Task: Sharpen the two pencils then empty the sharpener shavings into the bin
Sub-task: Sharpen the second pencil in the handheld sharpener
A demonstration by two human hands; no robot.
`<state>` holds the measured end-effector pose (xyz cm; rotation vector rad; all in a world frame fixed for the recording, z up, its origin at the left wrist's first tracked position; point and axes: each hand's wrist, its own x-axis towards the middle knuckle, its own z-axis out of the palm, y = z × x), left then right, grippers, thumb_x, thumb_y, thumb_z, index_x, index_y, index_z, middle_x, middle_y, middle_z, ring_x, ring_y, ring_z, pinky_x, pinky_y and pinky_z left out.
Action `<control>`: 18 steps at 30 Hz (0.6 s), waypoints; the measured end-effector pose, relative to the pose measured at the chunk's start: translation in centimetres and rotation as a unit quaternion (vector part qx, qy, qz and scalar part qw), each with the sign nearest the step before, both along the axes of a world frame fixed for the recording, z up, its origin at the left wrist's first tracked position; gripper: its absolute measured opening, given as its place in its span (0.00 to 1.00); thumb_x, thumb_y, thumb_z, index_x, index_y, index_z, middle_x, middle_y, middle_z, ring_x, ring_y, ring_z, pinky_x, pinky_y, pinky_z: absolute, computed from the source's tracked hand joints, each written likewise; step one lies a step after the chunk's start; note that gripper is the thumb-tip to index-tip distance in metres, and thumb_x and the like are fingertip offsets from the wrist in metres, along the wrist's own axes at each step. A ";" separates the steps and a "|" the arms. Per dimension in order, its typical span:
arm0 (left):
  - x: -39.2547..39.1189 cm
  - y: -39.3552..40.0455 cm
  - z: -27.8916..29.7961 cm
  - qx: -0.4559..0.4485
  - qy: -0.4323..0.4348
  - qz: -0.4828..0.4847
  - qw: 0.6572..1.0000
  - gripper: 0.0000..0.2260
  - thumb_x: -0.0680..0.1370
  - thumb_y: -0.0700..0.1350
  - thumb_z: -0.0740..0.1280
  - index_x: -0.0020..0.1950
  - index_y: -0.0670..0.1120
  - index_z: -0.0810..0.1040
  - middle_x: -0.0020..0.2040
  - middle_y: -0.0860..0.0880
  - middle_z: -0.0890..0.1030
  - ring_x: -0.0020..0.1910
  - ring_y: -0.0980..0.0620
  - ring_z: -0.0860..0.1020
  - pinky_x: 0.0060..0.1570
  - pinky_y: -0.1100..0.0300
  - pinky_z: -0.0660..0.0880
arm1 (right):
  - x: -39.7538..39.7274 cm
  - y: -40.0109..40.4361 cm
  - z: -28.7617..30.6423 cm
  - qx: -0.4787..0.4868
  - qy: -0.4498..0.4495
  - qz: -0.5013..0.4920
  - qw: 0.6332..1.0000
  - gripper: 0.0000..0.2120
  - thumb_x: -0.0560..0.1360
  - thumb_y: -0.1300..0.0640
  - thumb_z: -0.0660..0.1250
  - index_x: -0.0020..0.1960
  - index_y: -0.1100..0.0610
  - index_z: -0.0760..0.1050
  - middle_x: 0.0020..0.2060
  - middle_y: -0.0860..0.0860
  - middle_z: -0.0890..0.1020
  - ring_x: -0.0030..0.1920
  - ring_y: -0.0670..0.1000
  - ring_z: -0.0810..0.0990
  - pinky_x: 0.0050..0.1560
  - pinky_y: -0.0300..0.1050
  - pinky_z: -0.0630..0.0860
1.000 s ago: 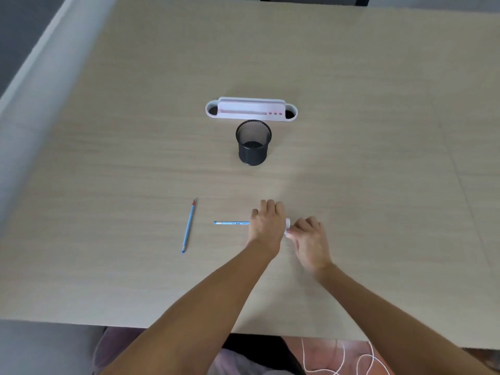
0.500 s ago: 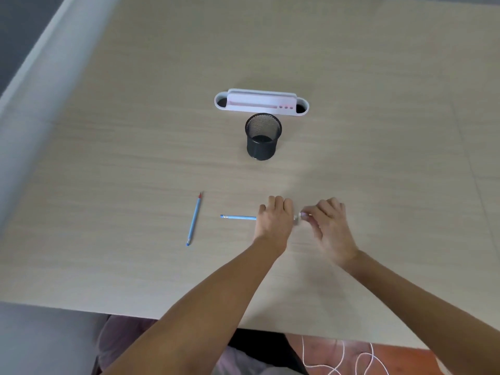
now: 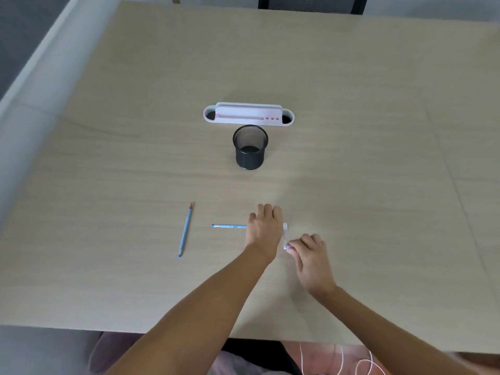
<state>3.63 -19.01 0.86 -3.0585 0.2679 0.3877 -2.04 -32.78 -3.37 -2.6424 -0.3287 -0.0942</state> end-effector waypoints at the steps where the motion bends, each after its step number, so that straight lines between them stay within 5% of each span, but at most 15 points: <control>1: 0.0 0.0 0.1 -0.002 0.002 0.004 1.000 0.24 0.63 0.39 0.74 0.54 0.43 0.67 0.51 0.46 0.73 0.51 0.48 0.72 0.40 0.60 0.69 | 0.1 0.1 0.8 0.024 -0.002 -0.007 1.000 0.13 0.77 0.54 0.55 0.43 0.54 0.77 0.36 0.50 0.75 0.39 0.50 0.66 0.40 0.43 0.60; 8: 0.3 -0.1 -0.1 -0.008 -0.004 0.010 1.000 0.24 0.62 0.40 0.76 0.53 0.43 0.69 0.49 0.47 0.75 0.50 0.48 0.74 0.40 0.60 0.70 | 8.3 0.5 2.5 -0.002 -0.067 -0.048 0.997 0.10 0.75 0.49 0.61 0.43 0.49 0.81 0.36 0.50 0.75 0.39 0.52 0.70 0.39 0.45 0.62; 11: 0.2 -0.1 0.0 -0.008 -0.002 0.021 1.000 0.24 0.61 0.41 0.77 0.53 0.44 0.69 0.48 0.47 0.76 0.48 0.49 0.74 0.39 0.60 0.70 | 9.0 0.8 0.4 -0.063 -0.039 -0.030 0.997 0.04 0.71 0.55 0.68 0.39 0.48 0.80 0.33 0.50 0.73 0.37 0.53 0.69 0.37 0.46 0.63; 14: 0.3 -0.3 -0.4 -0.023 0.001 0.022 0.999 0.22 0.67 0.39 0.73 0.55 0.42 0.67 0.52 0.45 0.74 0.52 0.47 0.72 0.43 0.59 0.69 | 6.4 0.7 -2.0 -0.121 -0.031 0.007 0.992 0.12 0.63 0.66 0.71 0.37 0.50 0.79 0.32 0.49 0.73 0.37 0.52 0.68 0.35 0.46 0.64; 18: 0.3 -0.4 -0.3 -0.005 -0.004 0.035 0.999 0.22 0.66 0.40 0.73 0.55 0.43 0.67 0.52 0.46 0.74 0.52 0.47 0.72 0.42 0.60 0.69 | 3.4 0.2 -1.8 -0.153 0.001 0.022 0.988 0.11 0.66 0.64 0.71 0.40 0.47 0.79 0.32 0.48 0.74 0.36 0.53 0.71 0.36 0.45 0.63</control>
